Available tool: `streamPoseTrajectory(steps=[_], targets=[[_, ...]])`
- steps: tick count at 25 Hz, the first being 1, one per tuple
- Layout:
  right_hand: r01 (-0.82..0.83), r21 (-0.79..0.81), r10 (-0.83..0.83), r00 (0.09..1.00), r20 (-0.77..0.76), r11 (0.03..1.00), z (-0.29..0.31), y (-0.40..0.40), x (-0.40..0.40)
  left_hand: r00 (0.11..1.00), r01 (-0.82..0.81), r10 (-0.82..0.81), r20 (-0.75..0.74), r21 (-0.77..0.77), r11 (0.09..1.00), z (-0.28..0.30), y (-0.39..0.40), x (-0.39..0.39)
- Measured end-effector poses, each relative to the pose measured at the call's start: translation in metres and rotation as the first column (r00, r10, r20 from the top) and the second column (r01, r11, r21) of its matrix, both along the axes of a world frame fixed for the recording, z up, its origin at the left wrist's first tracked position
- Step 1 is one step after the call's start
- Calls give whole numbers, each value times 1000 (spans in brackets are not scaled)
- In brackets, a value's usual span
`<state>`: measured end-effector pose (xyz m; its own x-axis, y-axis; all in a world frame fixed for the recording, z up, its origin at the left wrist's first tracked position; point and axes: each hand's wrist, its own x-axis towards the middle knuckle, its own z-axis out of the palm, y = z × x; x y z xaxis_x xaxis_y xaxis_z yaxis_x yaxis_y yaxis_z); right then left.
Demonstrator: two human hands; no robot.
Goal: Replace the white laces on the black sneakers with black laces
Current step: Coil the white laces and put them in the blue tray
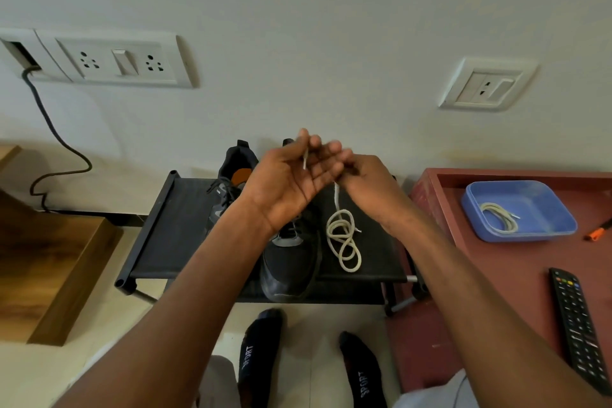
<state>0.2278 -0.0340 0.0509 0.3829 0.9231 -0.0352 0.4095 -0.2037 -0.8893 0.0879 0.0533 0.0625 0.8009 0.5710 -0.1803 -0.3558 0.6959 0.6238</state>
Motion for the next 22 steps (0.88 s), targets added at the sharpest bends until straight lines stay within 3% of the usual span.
streamPoseTrajectory(steps=[2,4,6,8,9,10,13,15,17,19,22], targets=[[-135,1,133,978,-164,991,1,2,-6,971,-179,200,128,-156,971,0,13,-3],[-251,-10,243,945,-217,968,-1,4,-17,935,-297,316,159,-132,946,2,26,-11],[-315,46,317,917,-244,948,-1,5,-28,942,-330,335,-3,168,929,1,36,-21],[-288,182,333,890,-312,940,5,5,-31,880,-120,366,-302,604,788,-4,33,-24],[-238,258,320,881,-348,937,9,4,-30,855,13,357,-377,704,710,-6,28,-23],[-169,318,291,873,-390,933,12,5,-27,850,103,312,-424,716,691,-8,22,-21],[90,353,106,860,-499,931,15,6,-17,887,242,26,-461,512,824,-4,16,-21],[206,315,-32,877,-480,926,13,9,-11,883,374,-191,-428,400,836,-3,17,-21],[240,266,-106,895,-433,934,10,11,-8,885,443,-352,-303,317,839,-6,18,-21],[200,164,-127,919,-373,966,6,13,-9,917,398,-388,-89,192,897,-6,17,-19],[-47,-27,43,988,-150,999,1,13,-16,984,135,-126,124,-64,989,-2,19,-13]])
